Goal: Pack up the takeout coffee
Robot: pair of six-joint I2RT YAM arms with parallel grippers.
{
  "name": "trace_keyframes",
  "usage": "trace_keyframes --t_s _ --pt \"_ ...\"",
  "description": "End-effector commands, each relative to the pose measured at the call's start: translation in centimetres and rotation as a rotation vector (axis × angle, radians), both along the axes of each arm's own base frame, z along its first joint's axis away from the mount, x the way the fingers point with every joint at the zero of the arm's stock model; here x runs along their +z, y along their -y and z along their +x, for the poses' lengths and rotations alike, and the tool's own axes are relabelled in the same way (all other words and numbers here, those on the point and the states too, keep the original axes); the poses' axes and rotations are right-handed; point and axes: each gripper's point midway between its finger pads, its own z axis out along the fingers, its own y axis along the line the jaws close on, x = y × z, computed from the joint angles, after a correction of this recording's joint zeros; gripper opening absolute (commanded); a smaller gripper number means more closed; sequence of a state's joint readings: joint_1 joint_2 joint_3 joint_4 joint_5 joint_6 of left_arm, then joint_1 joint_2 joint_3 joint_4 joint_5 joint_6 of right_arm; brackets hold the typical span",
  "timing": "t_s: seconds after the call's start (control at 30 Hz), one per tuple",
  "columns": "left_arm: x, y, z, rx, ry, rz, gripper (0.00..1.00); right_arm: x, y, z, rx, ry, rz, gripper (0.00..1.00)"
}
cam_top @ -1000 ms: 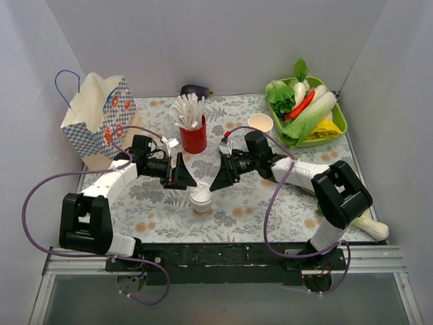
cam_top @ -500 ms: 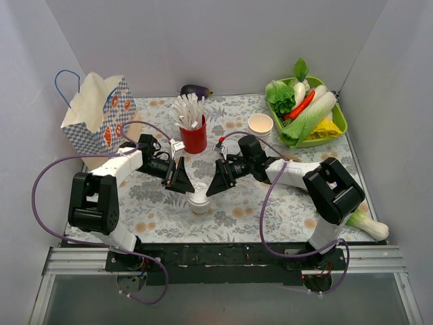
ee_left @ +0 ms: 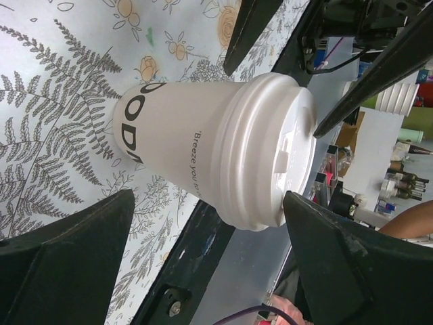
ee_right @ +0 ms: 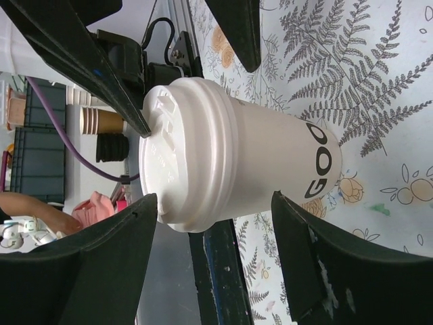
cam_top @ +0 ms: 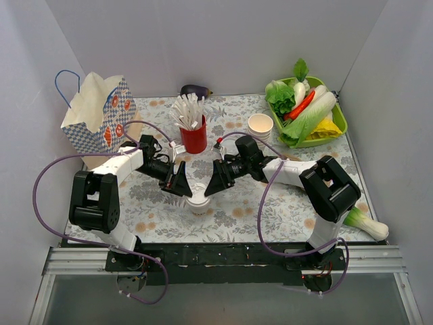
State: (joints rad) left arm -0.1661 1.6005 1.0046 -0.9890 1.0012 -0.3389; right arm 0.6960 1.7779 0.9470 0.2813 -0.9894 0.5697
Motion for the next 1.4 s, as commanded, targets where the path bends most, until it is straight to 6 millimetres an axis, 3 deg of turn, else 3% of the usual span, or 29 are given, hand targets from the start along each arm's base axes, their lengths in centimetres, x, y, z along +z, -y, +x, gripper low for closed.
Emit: trace_keyframes --t_s 0.0,0.63,1.37 --pt "-0.7 -0.3 0.9 0.02 0.031 0.046 0.92 0.2 -0.6 0.8 -0.003 0.037 0.002 0.75" --pt "-3.6 -1.2 1.9 0.104 -0.031 0.172 0.84 -1.4 -0.4 0.9 -0.016 0.03 -0.045 0.7" --pt "-5.8 -1.1 1.2 0.08 -0.157 0.173 0.77 -2.9 0.2 1.8 -0.03 -0.021 -0.074 0.66"
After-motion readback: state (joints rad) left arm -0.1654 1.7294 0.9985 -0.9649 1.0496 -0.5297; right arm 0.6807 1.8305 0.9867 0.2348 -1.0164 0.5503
